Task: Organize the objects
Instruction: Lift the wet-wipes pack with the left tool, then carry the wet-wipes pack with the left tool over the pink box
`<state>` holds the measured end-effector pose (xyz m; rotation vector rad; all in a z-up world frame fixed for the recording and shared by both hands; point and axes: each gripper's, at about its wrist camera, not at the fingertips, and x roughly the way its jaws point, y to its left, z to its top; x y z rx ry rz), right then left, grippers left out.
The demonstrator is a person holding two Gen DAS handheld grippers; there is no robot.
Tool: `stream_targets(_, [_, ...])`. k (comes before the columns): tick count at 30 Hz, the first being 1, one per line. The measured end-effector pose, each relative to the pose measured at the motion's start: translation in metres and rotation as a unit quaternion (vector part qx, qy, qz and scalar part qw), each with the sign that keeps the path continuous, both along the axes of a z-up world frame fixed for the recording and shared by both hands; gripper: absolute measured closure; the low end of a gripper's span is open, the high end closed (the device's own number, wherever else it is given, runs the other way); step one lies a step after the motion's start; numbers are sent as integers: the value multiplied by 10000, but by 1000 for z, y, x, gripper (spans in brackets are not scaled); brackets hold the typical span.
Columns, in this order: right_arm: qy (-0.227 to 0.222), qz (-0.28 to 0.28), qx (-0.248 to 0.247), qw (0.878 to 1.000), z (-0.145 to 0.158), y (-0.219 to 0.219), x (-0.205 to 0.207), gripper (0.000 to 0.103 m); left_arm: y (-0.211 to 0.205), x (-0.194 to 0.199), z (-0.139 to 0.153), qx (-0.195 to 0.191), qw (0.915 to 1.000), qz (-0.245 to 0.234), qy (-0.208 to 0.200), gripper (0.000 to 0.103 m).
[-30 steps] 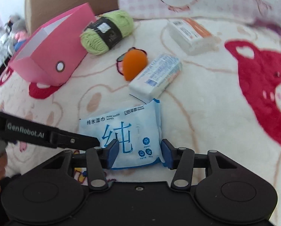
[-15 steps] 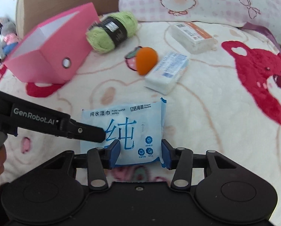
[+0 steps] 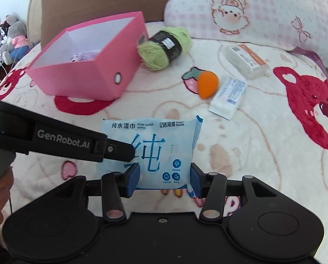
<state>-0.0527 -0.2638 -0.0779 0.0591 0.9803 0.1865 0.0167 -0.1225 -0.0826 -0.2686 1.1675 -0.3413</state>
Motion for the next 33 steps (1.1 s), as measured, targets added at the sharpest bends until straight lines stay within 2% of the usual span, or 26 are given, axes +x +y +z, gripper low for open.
stream_targets(12, [-7, 248, 83, 9997, 46, 37, -12, 37, 38, -20, 45, -103, 9995, -37, -313, 71])
stream_targets(15, [-70, 424, -78, 9990, 58, 50, -15, 32, 46, -26, 53, -117, 9994, -8, -341, 71])
stream_targets(21, [-124, 653, -248, 9975, 73, 69, -15, 31, 61, -34, 68, -105, 9987, 67, -503, 71])
stream_targets(29, [-237, 852, -372, 9954, 86, 93, -13, 29, 82, -41, 79, -105, 9976, 176, -664, 65])
stream_targets(33, [-245, 905, -481, 9944, 86, 109, -11, 29, 97, -42, 75, -178, 9979, 255, -576, 65])
